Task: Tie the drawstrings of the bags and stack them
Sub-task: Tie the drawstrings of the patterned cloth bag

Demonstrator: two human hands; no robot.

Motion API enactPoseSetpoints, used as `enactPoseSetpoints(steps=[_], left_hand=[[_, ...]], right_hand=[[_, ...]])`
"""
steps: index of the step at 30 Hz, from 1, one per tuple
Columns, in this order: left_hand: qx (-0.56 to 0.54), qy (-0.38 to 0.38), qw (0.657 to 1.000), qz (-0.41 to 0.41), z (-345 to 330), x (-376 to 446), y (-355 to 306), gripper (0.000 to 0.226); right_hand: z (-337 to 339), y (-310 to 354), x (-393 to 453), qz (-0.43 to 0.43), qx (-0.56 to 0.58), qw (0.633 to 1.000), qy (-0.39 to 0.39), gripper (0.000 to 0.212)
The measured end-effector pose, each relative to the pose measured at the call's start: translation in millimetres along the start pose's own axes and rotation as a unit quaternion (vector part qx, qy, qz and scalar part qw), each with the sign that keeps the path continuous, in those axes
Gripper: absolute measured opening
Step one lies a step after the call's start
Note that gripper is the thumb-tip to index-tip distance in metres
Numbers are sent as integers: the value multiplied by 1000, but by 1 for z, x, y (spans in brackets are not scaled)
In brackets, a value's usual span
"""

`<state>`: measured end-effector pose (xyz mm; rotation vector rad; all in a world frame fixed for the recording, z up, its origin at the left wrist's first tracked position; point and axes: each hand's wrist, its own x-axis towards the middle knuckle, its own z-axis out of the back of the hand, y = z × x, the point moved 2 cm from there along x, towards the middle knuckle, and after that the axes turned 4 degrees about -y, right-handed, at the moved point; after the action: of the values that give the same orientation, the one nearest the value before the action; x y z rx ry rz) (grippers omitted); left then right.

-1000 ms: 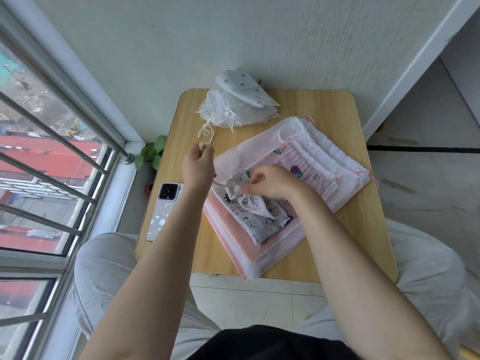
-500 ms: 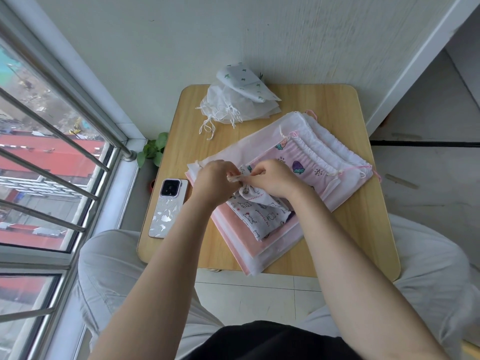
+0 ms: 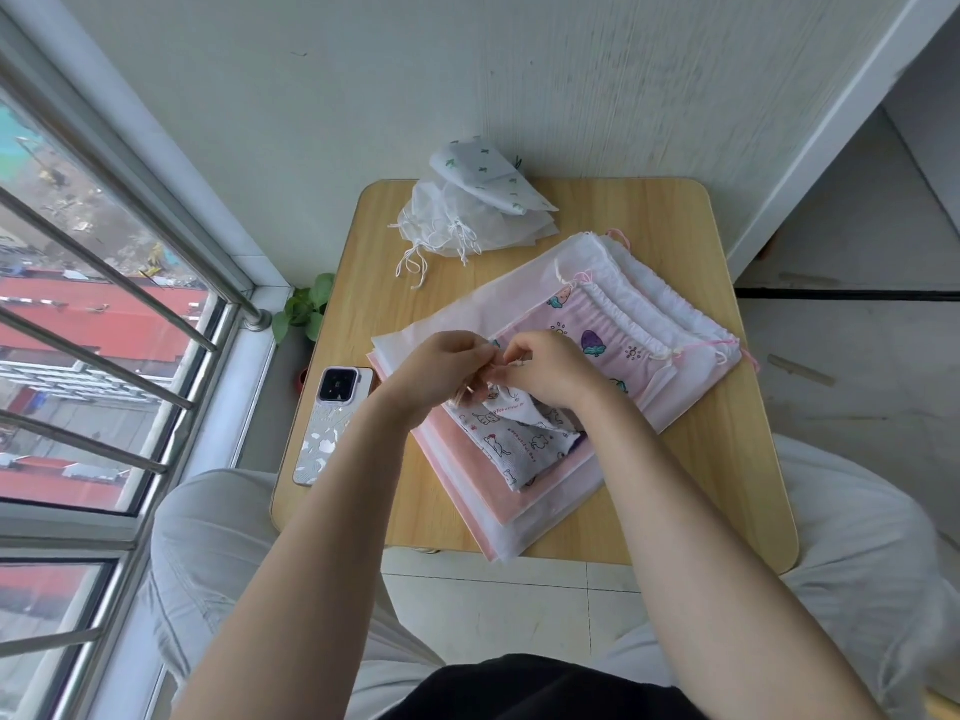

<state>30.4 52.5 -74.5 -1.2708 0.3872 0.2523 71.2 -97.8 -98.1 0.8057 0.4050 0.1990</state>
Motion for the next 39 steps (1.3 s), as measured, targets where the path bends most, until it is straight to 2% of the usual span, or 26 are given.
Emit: enactPoseSetpoints(steps=[6, 13, 15, 19, 23, 27, 29, 30, 32, 34, 35, 37, 39], left_hand=[[-55, -57, 997, -18, -5, 5, 10, 30], [-143, -79, 986, 6, -11, 10, 15, 21], [-126, -125, 984, 17, -11, 11, 14, 19], [-14, -187, 982, 3, -8, 13, 9, 12], [114, -152, 982, -8, -12, 16, 7, 23], [160, -79, 984, -18, -16, 12, 5, 36], [175, -70, 982, -32, -15, 11, 7, 38], [165, -76, 983, -25, -13, 11, 9, 35], [123, -92, 988, -1, -12, 11, 11, 26], [81, -99, 992, 19, -11, 11, 12, 20], [60, -101, 993, 23, -11, 11, 12, 20], [23, -103, 994, 35, -11, 10, 10, 23], [2, -107, 993, 50, -11, 9, 8, 26]], right_hand=[[-3, -4, 2, -2, 0, 1000, 9, 28], [-2, 2, -3, 13, 46, 999, 24, 21], [0, 0, -2, 4, 81, 996, 30, 21], [10, -2, -2, -19, 156, 988, -1, 22], [15, 6, 0, -12, 183, 983, -22, 16], [20, 11, 4, 8, 204, 978, -45, 18], [21, 15, 4, 22, 228, 972, -52, 17], [21, 17, 4, 34, 247, 967, -58, 18], [20, 19, 5, 59, 270, 957, -92, 36], [20, 15, 6, 59, 244, 959, -131, 49], [19, 11, 7, 49, 215, 966, -135, 47], [15, 1, 8, 24, 152, 982, -105, 28], [7, -3, 4, 7, 158, 986, -57, 15]])
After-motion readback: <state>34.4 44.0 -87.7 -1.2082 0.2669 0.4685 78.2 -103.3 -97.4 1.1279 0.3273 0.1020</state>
